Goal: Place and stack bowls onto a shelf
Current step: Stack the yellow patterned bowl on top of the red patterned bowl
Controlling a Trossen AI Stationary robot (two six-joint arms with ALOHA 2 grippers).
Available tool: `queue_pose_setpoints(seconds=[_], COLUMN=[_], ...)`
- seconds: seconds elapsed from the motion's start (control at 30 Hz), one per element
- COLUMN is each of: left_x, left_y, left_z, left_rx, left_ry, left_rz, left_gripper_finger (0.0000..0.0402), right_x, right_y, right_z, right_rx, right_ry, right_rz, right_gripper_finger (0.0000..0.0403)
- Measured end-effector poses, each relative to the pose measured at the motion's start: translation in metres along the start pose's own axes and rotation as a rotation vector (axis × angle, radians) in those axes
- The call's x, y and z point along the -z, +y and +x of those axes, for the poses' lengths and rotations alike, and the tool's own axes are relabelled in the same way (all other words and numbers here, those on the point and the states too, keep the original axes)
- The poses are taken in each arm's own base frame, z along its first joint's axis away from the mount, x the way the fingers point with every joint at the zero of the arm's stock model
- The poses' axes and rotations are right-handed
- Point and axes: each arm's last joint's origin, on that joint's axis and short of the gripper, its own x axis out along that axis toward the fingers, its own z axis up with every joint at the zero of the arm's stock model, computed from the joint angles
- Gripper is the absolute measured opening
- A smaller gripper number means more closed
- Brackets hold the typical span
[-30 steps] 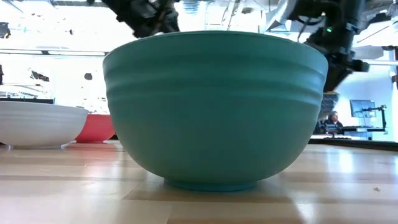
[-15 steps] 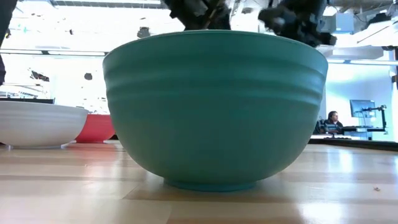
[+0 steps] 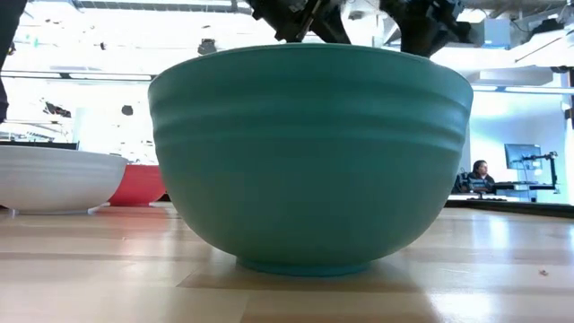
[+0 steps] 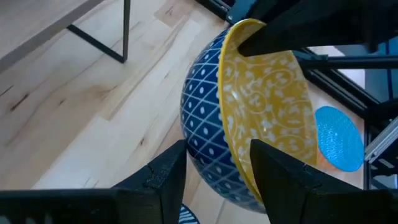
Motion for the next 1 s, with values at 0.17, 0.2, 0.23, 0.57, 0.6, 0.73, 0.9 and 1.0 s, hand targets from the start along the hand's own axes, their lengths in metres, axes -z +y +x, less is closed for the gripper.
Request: queue_pose_setpoints(seconds=[0.17, 0.2, 0.23, 0.57, 0.6, 0.73, 0.9, 1.0], left_x=[-0.002, -0.003, -0.003, -0.012, -0.014, -0.025, -0.040, -0.045], left_y=[-0.001, 0.000, 0.000, -0.004, -0.004, -0.005, -0.005, -0.004], left_z=[-0.002, -0.002, -0.001, -0.019, -0.024, -0.045, -0.083, -0.104], left_rx=[-0.004, -0.008, -0.011, -0.006, 0.000, -0.020, -0.085, -0.142], left_ry=[-0.026, -0.031, -0.034, -0.092, -0.104, -0.182, -0.319, -0.382], left_rz=[-0.033, -0.039, -0.050, -0.083, -0.085, -0.059, -0.026, -0.012], left_gripper_finger=[0.0112, 0.0101, 0.0091, 0.0102, 0.0106, 0.0114, 0.0124, 0.0130], right_x=[-0.006, -0.007, -0.007, -0.019, -0.021, -0.042, -0.080, -0.106], right_y=[-0.001, -0.001, -0.001, -0.008, -0.008, -0.016, -0.038, -0.061], right_z=[-0.008, -0.008, -0.009, -0.013, -0.015, -0.022, -0.025, -0.027], right_rx=[0.004, 0.006, 0.005, -0.004, -0.006, -0.010, 0.011, 0.047], right_ry=[-0.017, -0.023, -0.026, -0.035, -0.041, -0.086, -0.157, -0.203], right_rz=[-0.025, -0.031, -0.035, -0.063, -0.066, -0.085, -0.076, -0.043], right_gripper_finger=[0.0042, 0.0043, 0.0043, 0.0041, 0.0040, 0.0038, 0.0038, 0.0038])
